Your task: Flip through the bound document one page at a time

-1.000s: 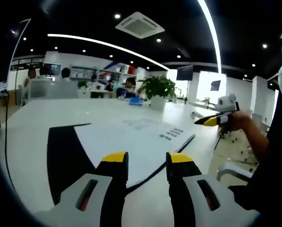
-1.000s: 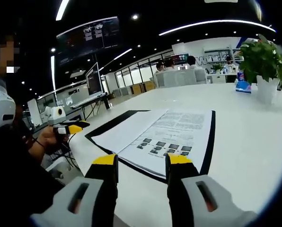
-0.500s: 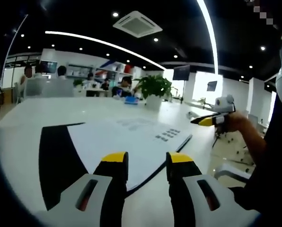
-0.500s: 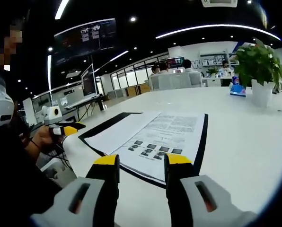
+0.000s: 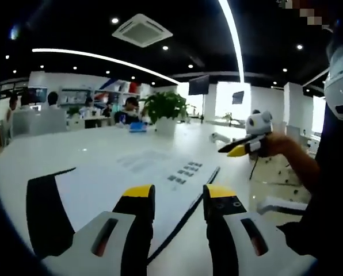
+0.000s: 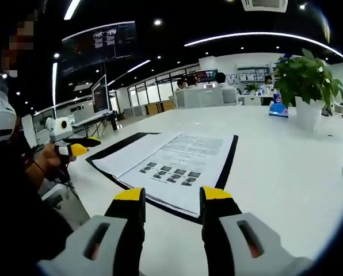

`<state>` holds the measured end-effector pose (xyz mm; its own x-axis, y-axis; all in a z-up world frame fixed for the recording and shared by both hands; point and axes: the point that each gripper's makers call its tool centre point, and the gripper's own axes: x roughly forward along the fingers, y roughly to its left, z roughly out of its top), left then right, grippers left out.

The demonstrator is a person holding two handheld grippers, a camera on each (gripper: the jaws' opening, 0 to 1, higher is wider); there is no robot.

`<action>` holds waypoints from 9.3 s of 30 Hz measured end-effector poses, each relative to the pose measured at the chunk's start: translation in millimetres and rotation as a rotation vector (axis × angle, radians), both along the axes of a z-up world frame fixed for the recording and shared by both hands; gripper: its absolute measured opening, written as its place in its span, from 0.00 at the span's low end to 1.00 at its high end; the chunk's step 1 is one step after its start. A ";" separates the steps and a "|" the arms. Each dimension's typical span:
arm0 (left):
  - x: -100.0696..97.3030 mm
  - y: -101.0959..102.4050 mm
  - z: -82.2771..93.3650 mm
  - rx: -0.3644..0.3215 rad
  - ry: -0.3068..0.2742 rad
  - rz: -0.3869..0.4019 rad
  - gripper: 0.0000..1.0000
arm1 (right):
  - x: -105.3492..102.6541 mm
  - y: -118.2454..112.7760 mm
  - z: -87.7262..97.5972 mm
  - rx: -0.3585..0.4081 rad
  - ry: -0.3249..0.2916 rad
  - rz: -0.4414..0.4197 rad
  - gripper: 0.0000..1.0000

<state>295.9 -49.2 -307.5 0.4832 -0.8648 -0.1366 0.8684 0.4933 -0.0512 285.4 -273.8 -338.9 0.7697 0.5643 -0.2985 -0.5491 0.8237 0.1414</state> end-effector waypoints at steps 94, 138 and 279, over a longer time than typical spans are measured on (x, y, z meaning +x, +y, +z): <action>16.4 -161.8 -69.5 0.603 0.040 -0.382 0.34 | -59.3 -21.6 1.8 -0.027 -0.141 0.067 0.37; 25.9 -157.1 -76.2 0.519 0.257 -0.423 0.27 | -54.2 -39.2 -11.6 0.001 -0.094 0.019 0.38; 28.6 -152.4 -72.8 0.256 0.325 -0.618 0.24 | -21.6 -2.6 -16.6 0.376 0.142 -0.027 0.31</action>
